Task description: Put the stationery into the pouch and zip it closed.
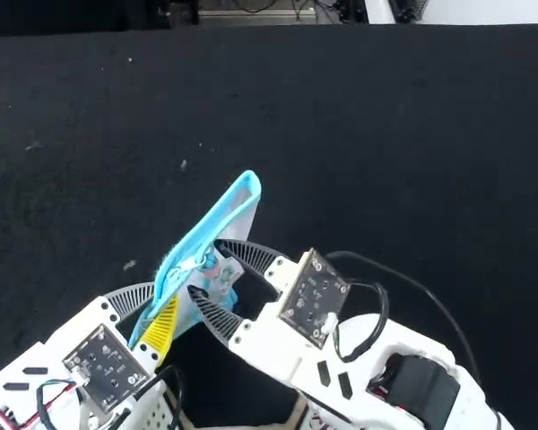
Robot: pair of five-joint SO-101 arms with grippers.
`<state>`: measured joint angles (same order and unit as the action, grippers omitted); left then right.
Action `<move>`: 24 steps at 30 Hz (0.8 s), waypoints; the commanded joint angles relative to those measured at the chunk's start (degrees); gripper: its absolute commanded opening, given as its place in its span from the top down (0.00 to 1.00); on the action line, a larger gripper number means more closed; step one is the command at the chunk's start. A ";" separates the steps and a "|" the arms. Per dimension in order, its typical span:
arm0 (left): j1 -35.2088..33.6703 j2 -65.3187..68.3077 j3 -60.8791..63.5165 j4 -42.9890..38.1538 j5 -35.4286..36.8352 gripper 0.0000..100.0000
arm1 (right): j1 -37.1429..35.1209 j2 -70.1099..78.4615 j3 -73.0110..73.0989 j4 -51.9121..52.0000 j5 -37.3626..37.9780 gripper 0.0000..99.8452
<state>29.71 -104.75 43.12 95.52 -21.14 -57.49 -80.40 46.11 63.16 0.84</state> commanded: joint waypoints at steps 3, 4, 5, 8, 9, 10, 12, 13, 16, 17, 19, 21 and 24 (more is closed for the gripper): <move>0.66 0.09 0.57 -0.09 0.62 0.97 | 5.36 0.57 -0.22 -1.85 -0.18 0.81; 0.66 0.09 0.40 -0.09 0.62 0.97 | 6.15 0.66 -0.22 -1.85 -0.18 0.81; 0.66 0.09 0.31 -0.09 0.62 0.97 | 6.77 0.66 0.04 -1.93 -0.18 0.81; 0.66 0.09 0.31 -0.09 0.62 0.97 | 7.65 0.31 2.24 -4.66 -0.18 0.81; 0.66 0.09 0.31 -0.09 0.62 0.97 | 7.65 0.31 3.21 -5.80 -0.18 0.81; 0.66 0.09 0.31 -0.09 0.62 0.97 | 7.56 0.48 4.18 -7.03 -0.18 0.81; 0.66 0.09 0.31 0.00 0.62 0.97 | 7.38 0.57 5.76 -9.05 -0.18 0.81; 0.66 0.09 0.31 0.09 0.62 0.97 | 7.38 0.40 6.02 -9.58 -0.26 0.81; 0.66 0.09 0.31 0.09 0.62 0.97 | 7.56 0.13 4.88 -9.49 -0.26 0.83; 0.66 0.09 0.31 0.09 0.62 0.97 | 7.56 0.13 4.26 -9.49 -0.26 0.85; 0.66 0.09 0.40 0.00 0.62 0.97 | 7.56 0.13 3.30 -9.49 -0.18 0.94; 0.66 0.09 0.31 0.00 0.62 0.97 | 7.56 0.13 2.68 -9.76 1.93 0.99; 0.66 0.09 0.31 0.18 0.62 0.97 | 7.74 0.13 2.42 -8.97 6.86 0.99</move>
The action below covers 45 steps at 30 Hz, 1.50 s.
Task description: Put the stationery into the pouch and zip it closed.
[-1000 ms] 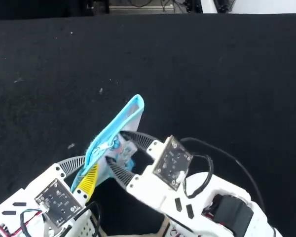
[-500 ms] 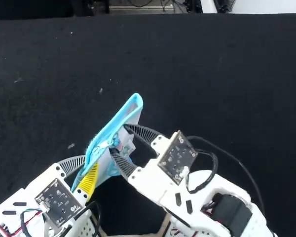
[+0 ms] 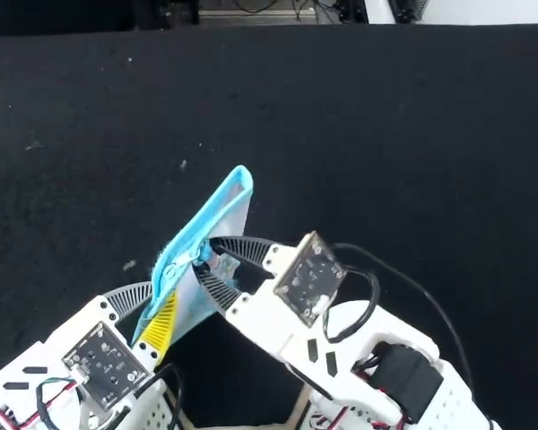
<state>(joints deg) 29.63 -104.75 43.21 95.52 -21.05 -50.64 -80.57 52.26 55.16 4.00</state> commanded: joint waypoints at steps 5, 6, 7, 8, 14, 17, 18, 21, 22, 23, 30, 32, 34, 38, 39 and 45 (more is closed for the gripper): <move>0.75 0.09 0.22 0.18 0.53 0.97 | 7.74 0.22 -4.97 -0.35 5.54 0.99; 0.75 0.09 0.22 0.18 0.53 0.97 | 9.93 0.22 -5.67 -0.35 5.54 0.99; 0.75 0.09 0.22 0.18 0.53 0.97 | 11.78 0.22 -6.46 -0.35 5.54 0.99; 0.75 0.09 0.22 0.18 0.53 0.97 | 13.54 0.22 -7.16 -0.35 5.54 0.99; 0.75 0.09 0.22 0.18 0.53 0.97 | 18.20 0.40 -8.40 -0.62 5.54 0.99; 0.75 0.09 0.22 0.18 0.53 0.97 | 19.96 0.84 -8.31 -0.97 5.63 0.99; 0.75 0.09 0.22 0.18 0.53 0.97 | 20.66 0.84 -8.13 -1.58 5.63 0.99; 0.75 0.09 0.22 0.26 0.53 0.97 | 23.47 0.84 -7.60 -3.69 5.63 0.99; 0.75 0.09 0.22 0.26 0.53 0.97 | 24.44 0.92 -7.34 -4.31 5.63 0.99; 0.75 0.09 0.22 0.26 0.53 0.97 | 25.41 0.92 -6.99 -5.19 5.63 0.99; 0.75 0.09 0.22 0.26 0.53 0.97 | 29.45 0.92 -4.09 -7.30 11.34 0.99; 0.75 0.09 0.22 0.26 0.53 0.97 | 31.56 0.92 -3.47 -7.30 11.69 0.99; 0.75 0.09 0.22 0.26 0.53 0.97 | 35.08 0.92 -2.86 -7.30 11.52 0.99; 0.75 0.09 0.22 0.26 0.53 0.97 | 41.58 0.92 -1.19 -7.38 11.25 0.99; 0.75 0.09 0.22 0.26 0.53 0.97 | 42.55 0.92 -0.75 -7.38 11.25 0.99; 0.75 0.09 0.22 0.26 0.53 0.97 | 47.38 0.92 0.22 -7.21 11.16 0.99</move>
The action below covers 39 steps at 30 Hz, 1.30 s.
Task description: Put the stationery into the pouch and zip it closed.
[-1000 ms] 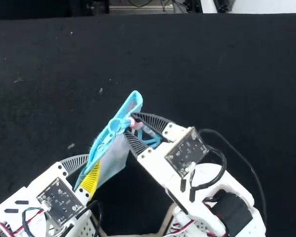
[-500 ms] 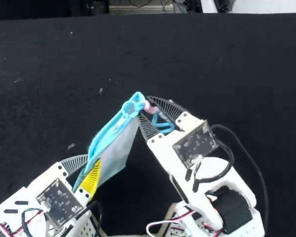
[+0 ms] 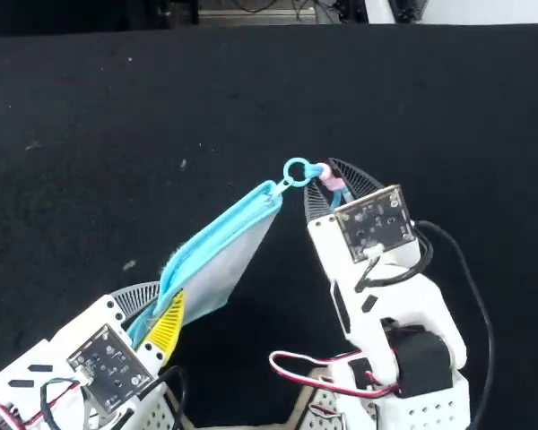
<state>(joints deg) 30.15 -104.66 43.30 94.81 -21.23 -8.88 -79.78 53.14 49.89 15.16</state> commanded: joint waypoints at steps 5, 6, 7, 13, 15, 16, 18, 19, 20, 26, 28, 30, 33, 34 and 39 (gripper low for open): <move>0.22 0.00 0.13 0.97 0.70 0.97 | 8.70 0.40 -0.04 -1.58 0.00 0.99; 0.22 0.00 0.13 0.97 0.70 0.97 | 9.58 1.01 0.48 -1.58 0.00 0.99; 0.22 0.00 0.13 0.97 0.70 0.97 | 10.29 1.98 1.10 -1.58 0.00 0.99; 0.22 0.00 0.13 0.97 0.70 0.97 | 11.96 9.54 2.15 -1.58 0.00 0.99; 0.22 0.00 0.13 0.97 0.70 0.97 | 11.69 9.89 1.63 -1.58 -0.18 0.99; 0.22 0.00 0.13 0.97 0.70 0.97 | 11.25 9.80 1.36 -1.58 -1.14 0.99; 0.22 0.00 0.22 0.97 0.70 0.97 | 10.11 9.54 -0.48 0.26 -3.43 0.99; 0.22 0.00 0.22 0.97 0.70 0.97 | 8.97 9.27 -1.89 2.20 -4.13 0.99; 0.22 0.00 0.22 0.97 0.70 0.97 | 7.21 8.75 -3.82 4.75 -4.66 0.99; 0.22 0.00 0.04 0.62 0.70 0.97 | -5.98 6.46 -19.47 24.97 -4.92 0.86; 0.22 0.00 0.04 0.53 0.44 0.97 | -9.23 6.46 -23.25 29.01 -4.92 0.79; 0.13 0.00 -0.04 0.44 0.35 0.97 | -11.52 6.46 -25.71 30.95 -4.84 0.77; -0.31 0.00 -0.04 -1.32 0.26 0.97 | -14.59 5.93 -28.88 32.00 -4.57 0.80; -0.31 0.00 -0.31 -1.85 0.26 0.97 | -15.21 5.93 -30.37 32.79 -4.57 0.80; -1.01 0.00 -4.70 -4.48 0.35 0.97 | -14.59 6.11 -36.44 34.46 -4.40 0.82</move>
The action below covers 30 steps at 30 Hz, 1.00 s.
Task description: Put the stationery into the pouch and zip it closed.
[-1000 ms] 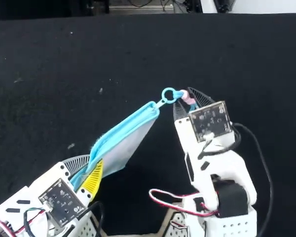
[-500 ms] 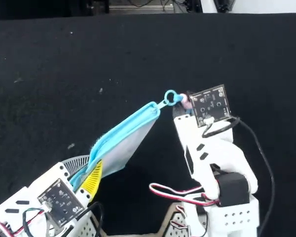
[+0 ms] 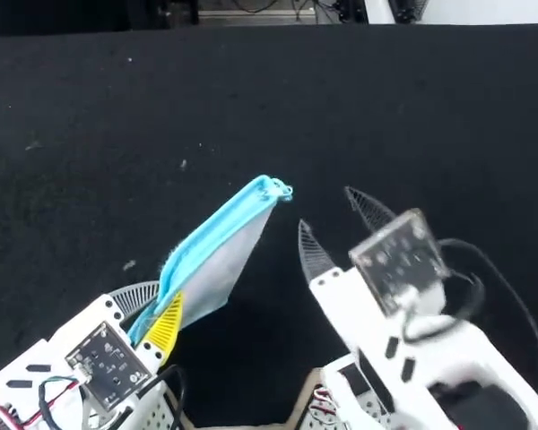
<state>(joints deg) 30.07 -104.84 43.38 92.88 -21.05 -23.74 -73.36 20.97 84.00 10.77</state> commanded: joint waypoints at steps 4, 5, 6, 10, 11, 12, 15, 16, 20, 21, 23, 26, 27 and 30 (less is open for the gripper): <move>-9.80 0.18 -6.37 -6.68 0.09 0.97 | 6.24 -0.40 -1.36 0.18 3.16 0.82; -12.62 0.18 -6.29 -8.18 0.09 0.97 | 8.18 -0.57 -0.04 0.35 3.87 0.82; -15.34 0.18 -6.29 -10.02 0.09 0.97 | 10.20 -0.66 1.01 0.70 4.22 0.82; -23.34 0.35 -2.86 -22.68 0.09 0.97 | 18.20 -3.03 5.58 -0.62 4.48 0.84; -24.92 0.35 -0.92 -26.46 0.09 0.97 | 19.16 -3.65 6.90 -1.58 4.48 0.87; -26.33 0.35 1.36 -30.59 0.09 0.97 | 19.52 -3.91 8.66 -2.81 4.48 0.91; -29.93 0.35 10.24 -42.90 0.09 0.97 | 19.43 -4.18 16.22 -6.86 5.71 0.99; -30.46 0.35 13.49 -46.86 0.09 0.97 | 19.43 -4.26 19.12 -8.26 6.07 0.98; -30.99 0.53 26.86 -62.24 0.18 0.97 | 19.69 -4.70 30.73 -14.77 5.98 0.99; -30.73 0.53 29.67 -65.14 0.18 0.97 | 19.60 -4.70 33.10 -16.18 5.89 0.99; -30.73 0.88 33.89 -69.19 0.18 0.97 | 19.52 -4.70 37.67 -19.16 4.13 0.99; -30.73 4.57 36.79 -72.18 0.18 0.97 | 19.43 -4.70 43.03 -22.86 0.70 0.99; -30.73 6.59 37.14 -72.79 0.18 0.97 | 19.43 -4.70 44.53 -23.82 -0.09 0.99; -30.64 13.63 36.97 -74.90 0.44 0.97 | 19.43 -4.70 48.66 -26.20 -2.64 0.99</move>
<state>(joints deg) -0.26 -96.48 81.63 21.23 -21.05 -4.66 -77.32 67.74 60.88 10.51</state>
